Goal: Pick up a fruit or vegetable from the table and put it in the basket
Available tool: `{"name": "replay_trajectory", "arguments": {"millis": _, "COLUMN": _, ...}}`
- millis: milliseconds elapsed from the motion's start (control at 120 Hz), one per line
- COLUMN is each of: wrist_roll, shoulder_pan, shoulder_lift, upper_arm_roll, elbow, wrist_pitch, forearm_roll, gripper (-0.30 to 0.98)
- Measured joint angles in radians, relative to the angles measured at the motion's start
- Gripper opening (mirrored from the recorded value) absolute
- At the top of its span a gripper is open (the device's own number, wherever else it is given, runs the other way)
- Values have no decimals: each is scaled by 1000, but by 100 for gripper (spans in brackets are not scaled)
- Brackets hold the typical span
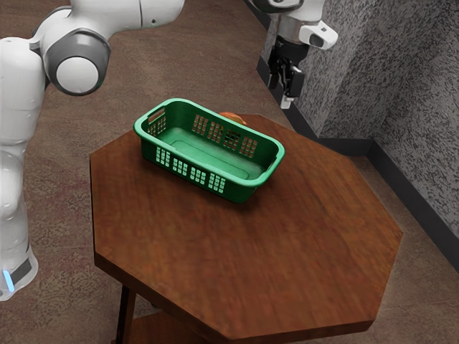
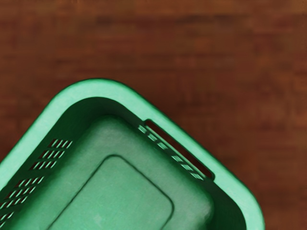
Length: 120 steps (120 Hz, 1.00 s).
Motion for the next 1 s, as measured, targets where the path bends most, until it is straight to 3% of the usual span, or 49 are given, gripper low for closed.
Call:
{"name": "replay_trajectory", "arguments": {"millis": 283, "wrist_roll": -1, "shoulder_pan": 4, "shoulder_lift": -2, "upper_arm_roll": 4, "elbow": -1, "wrist_pitch": 0, "forearm_roll": -9, "gripper": 69}}
{"name": "replay_trajectory", "arguments": {"millis": 467, "wrist_roll": -2, "shoulder_pan": 15, "shoulder_lift": 6, "upper_arm_roll": 40, "elbow": 2, "wrist_pitch": -3, "forearm_roll": -66, "gripper": 69}}
{"name": "replay_trajectory", "arguments": {"millis": 642, "wrist_roll": -24, "shoulder_pan": -44, "shoulder_lift": -15, "upper_arm_roll": 25, "elbow": 211, "wrist_pitch": -59, "forearm_roll": -81, "gripper": 69}}
{"name": "replay_trajectory", "arguments": {"millis": 883, "wrist_roll": -101, "shoulder_pan": -82, "shoulder_lift": -12, "upper_arm_roll": -36, "elbow": 244, "wrist_pitch": -43, "forearm_roll": -85, "gripper": 69}}
{"name": "replay_trajectory", "arguments": {"millis": 1000, "wrist_roll": -146, "shoulder_pan": -73, "shoulder_lift": 73, "upper_arm_roll": 61, "elbow": 239, "wrist_pitch": -14, "forearm_roll": -85, "gripper": 68}}
